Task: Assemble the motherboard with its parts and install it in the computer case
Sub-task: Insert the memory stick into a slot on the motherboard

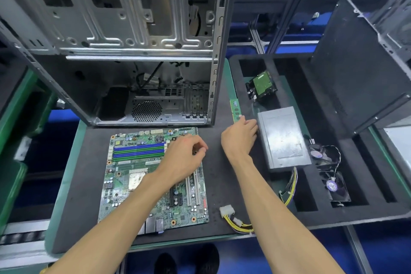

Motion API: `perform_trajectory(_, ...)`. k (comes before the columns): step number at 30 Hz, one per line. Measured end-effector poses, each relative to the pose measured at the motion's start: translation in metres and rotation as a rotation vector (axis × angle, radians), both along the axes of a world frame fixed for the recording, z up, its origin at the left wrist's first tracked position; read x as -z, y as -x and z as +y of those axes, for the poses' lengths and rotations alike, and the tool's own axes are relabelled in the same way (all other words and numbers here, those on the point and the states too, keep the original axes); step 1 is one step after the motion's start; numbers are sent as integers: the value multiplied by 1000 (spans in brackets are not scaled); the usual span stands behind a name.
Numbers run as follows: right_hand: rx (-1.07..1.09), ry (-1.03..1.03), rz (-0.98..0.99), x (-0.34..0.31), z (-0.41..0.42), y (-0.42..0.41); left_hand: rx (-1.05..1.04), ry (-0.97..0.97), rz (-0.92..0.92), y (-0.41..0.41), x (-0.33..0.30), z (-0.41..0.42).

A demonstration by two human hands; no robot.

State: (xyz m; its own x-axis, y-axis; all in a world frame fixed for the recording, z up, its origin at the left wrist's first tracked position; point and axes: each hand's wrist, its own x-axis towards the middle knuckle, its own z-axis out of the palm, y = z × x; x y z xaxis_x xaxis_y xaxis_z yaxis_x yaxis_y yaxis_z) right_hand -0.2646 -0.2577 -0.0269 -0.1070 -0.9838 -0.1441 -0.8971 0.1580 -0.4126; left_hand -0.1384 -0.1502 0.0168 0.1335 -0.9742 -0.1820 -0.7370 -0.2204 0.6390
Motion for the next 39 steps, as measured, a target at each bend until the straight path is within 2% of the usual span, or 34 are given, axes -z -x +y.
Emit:
perform_trajectory(7, 102, -133, -124, -9, -22, 0, 31, -76, 54, 3, 2, -7)
perform_trajectory(14, 94, -258, -220, -25, -49, 5, 25, -88, 72, 4, 4, -13)
perform_trajectory(20, -64, -232, -79, -33, -50, 4, 34, -79, 106, -1, 2, -12)
perform_trajectory(25, -35, -213, -102, -40, -38, 3, 7, -27, 153, -11, -1, -5)
perform_trajectory(29, -23, -77, -229, -49, -2, 8, -16, 6, 211, -20, -6, 1)
perform_trajectory(32, -79, 43, -414, -55, 42, 19, -69, 36, 253, -29, -10, 9)
perform_trajectory(35, -139, 69, -610, -61, 76, 25, -160, 101, 289, -39, -13, 18)
perform_trajectory(39, -278, 118, -720, -67, 96, 18, -215, 237, 289, -47, -20, 28)
